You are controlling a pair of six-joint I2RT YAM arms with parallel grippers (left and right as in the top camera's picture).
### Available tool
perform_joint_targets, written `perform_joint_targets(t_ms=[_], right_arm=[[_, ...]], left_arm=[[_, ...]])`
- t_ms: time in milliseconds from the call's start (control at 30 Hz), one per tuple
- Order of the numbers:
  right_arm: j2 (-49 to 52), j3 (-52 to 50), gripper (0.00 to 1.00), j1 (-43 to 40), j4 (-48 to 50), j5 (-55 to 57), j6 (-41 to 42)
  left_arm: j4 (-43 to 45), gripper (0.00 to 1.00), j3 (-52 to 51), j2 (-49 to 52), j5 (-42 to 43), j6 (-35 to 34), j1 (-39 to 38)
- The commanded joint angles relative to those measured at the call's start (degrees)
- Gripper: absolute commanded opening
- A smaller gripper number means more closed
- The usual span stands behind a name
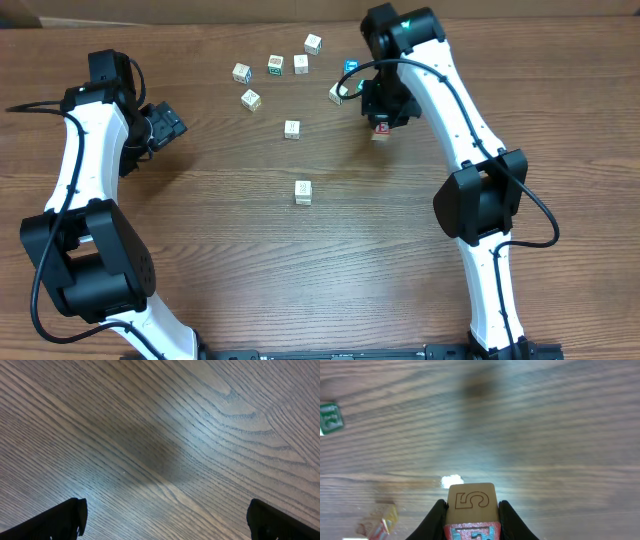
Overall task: Form a tower
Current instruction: 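Close the right gripper on the 'E' block and lift it, then carry the 'E' block left toward the '2'-on-'B' stack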
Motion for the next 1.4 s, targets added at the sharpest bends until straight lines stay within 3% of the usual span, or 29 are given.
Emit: perform_joint_targets(t_ms=[0, 467, 533, 567, 600, 633, 700, 900, 933, 967, 1000, 1133, 1200, 1300, 1367], right_arm=[[-1.64, -3.34, 0.19, 2.29, 3.39, -1.11, 1.86], [-1.64, -23.26, 0.21, 6.40, 17.70, -1.09, 3.26], [-1.64, -24.96, 0.27, 6.40, 19.85, -1.07, 3.23], [-1.64, -25.55, 0.37, 6.38, 20.52, -1.09, 3.23], [-1.64, -25.83, 0.57, 6.29, 20.79, -1.09, 3.23], [-1.64, -25.86, 0.64, 6.23, 20.79, -1.09, 3.23], [-1.64, -25.83, 0.70, 6.23, 20.57, -1.14, 3.23], [-1.64, -25.83, 0.70, 6.29, 18.12, -2.49, 3.23], [-1.64, -25.83, 0.80, 6.29, 18.18, -3.48, 3.21], [-1.64, -25.83, 0.98, 6.29, 18.43, -4.33, 3.21], [-1.64, -25.83, 1.00, 6.29, 18.64, -4.90, 3.21], [-1.66, -25.49, 1.00, 5.75, 18.82, -5.44, 3.21], [-1.66, -23.61, 0.82, 5.05, 17.25, -5.55, 3.21], [-1.66, -20.98, 0.65, 4.68, 15.15, -6.05, 3.26], [-1.66, -19.98, 0.64, 4.68, 13.35, -6.49, 3.23]], left_arm=[[-0.11, 1.00, 0.48, 0.28, 0.02, 0.63, -0.15], [-0.11, 1.00, 0.48, 0.28, 0.02, 0.63, -0.15], [-0.11, 0.99, 0.48, 0.28, 0.02, 0.63, -0.15], [-0.11, 0.99, 0.48, 0.28, 0.02, 0.63, -0.15], [-0.11, 1.00, 0.48, 0.28, 0.02, 0.63, -0.15], [-0.11, 1.00, 0.48, 0.28, 0.02, 0.63, -0.15], [-0.11, 0.99, 0.48, 0.28, 0.02, 0.63, -0.15], [-0.11, 1.00, 0.48, 0.28, 0.02, 0.63, -0.15], [-0.11, 1.00, 0.48, 0.28, 0.02, 0.63, -0.15], [-0.11, 1.00, 0.48, 0.28, 0.02, 0.63, -0.15], [-0.11, 1.00, 0.48, 0.28, 0.02, 0.63, -0.15], [-0.11, 1.00, 0.48, 0.28, 0.02, 0.63, -0.15], [-0.11, 0.99, 0.48, 0.28, 0.00, 0.63, -0.15], [-0.11, 1.00, 0.48, 0.28, 0.02, 0.63, -0.15], [-0.11, 1.00, 0.48, 0.28, 0.02, 0.63, -0.15]])
